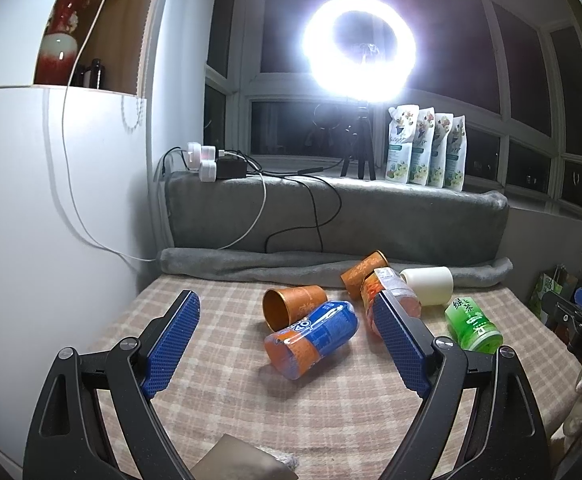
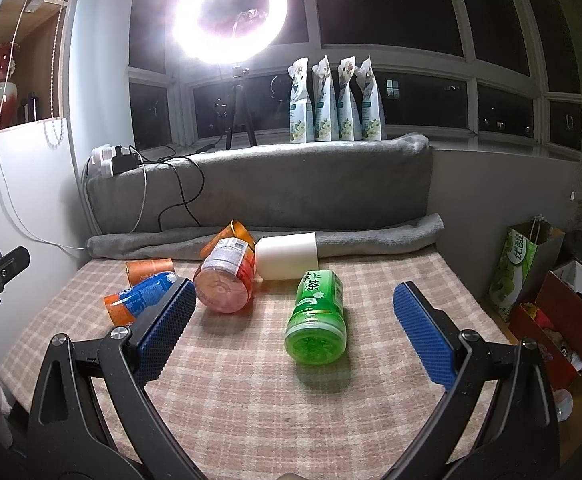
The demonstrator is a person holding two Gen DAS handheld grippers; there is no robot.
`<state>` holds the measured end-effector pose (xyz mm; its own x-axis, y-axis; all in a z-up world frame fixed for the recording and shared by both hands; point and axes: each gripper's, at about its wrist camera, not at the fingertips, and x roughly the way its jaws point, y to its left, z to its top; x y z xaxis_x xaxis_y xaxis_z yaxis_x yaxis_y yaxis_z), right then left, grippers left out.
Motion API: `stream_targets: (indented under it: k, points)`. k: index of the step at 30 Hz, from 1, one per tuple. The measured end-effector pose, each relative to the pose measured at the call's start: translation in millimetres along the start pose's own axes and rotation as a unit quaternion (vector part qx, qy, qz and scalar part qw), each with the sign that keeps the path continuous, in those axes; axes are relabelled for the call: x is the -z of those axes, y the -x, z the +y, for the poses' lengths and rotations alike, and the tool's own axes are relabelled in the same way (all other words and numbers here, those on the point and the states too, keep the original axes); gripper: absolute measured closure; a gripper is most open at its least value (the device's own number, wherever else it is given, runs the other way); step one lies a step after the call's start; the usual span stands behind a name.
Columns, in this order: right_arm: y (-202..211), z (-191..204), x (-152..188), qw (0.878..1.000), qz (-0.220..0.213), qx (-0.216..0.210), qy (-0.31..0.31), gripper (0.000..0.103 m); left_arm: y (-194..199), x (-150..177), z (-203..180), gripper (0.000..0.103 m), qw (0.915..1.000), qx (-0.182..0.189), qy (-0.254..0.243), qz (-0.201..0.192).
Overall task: Flip cup upright
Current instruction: 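Move the right tool toward the labeled plastic cup lying on its side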
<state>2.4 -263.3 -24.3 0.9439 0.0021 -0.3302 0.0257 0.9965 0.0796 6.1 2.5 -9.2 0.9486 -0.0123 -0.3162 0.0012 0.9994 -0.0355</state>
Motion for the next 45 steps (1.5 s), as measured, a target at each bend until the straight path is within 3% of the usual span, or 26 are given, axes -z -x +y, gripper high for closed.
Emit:
stream_targets:
  k: [15,28,34,45]
  points:
    - [-18.1,7.1,-0.7,1.000,0.024,-0.014,0.003,0.002,-8.2,1.0,5.6,0.015,0.9999,-0.001,0.002,0.010]
    - [-76.3,13.5,-17.7,0.991,0.110,-0.070,-0.015,0.002,-27.5,14.3,26.4,0.015,0.9981,-0.001,0.026,0.056]
    - [-130.5,29.6,-32.1,0.978,0.180,-0.104,-0.017,0.002,-36.9,24.8,36.8,0.015,0.9955,0.008,0.036,0.088]
    - [-249.3,47.1,-45.5,0.935,0.328,-0.121,-0.053,0.002,-46.3,36.6,51.1,0.015,0.9921,0.007,0.048,0.116]
